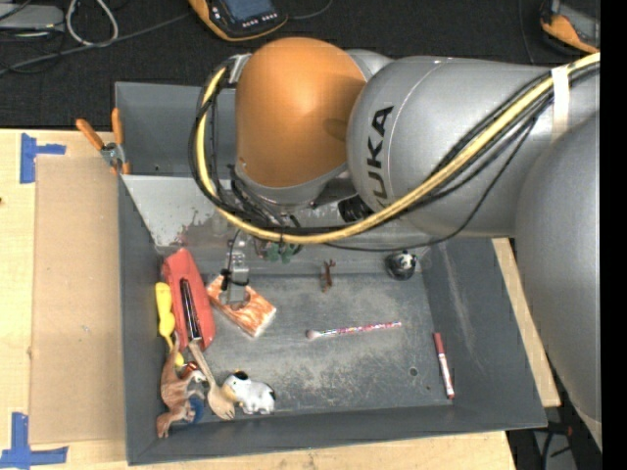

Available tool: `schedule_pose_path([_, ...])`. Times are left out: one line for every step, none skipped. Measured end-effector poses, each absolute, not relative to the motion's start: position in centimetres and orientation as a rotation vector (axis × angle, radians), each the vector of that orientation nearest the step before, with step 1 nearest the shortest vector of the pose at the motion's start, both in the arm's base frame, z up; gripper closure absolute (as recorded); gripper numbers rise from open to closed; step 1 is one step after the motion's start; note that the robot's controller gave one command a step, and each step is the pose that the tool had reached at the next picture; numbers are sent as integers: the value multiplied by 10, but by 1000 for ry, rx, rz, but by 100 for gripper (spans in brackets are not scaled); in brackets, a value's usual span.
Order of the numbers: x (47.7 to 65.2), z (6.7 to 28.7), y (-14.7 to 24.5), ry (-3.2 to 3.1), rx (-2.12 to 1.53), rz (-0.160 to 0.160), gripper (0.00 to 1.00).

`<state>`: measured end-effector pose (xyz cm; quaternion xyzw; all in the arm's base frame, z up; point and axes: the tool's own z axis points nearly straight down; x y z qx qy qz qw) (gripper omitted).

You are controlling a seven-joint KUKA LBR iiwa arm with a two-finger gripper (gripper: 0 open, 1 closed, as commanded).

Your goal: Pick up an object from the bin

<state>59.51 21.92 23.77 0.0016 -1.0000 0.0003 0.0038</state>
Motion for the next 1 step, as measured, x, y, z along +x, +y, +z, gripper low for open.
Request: schedule_pose_path([597, 242, 217, -3141, -4, -1, 0])
